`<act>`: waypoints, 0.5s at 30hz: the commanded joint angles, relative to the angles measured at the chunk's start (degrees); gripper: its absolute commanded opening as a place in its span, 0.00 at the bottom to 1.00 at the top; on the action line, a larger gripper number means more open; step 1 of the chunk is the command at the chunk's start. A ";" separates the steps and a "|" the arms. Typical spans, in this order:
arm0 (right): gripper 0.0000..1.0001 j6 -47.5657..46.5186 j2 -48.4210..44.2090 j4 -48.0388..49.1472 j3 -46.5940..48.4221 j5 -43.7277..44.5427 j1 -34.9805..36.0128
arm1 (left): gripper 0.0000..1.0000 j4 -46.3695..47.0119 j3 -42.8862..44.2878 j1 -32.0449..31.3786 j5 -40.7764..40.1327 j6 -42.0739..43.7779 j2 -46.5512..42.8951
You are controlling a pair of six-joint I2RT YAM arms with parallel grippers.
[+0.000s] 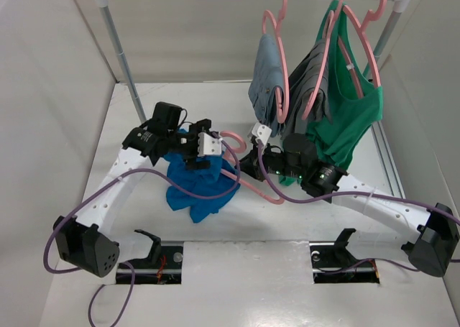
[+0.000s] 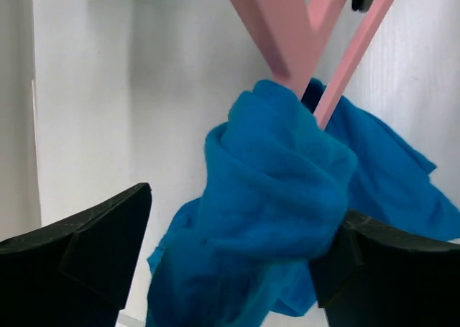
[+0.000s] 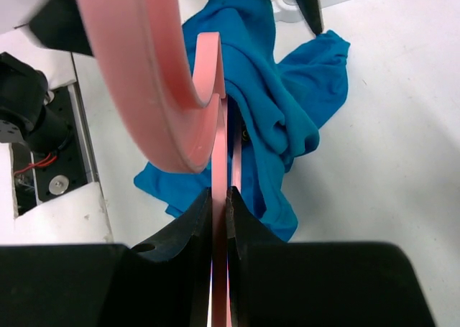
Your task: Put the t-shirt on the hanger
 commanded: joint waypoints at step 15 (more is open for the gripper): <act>0.00 -2.63 1.16 3.43 4.39 2.73 0.34 | 0.00 -9.05 1.39 -1.00 -0.07 3.45 0.38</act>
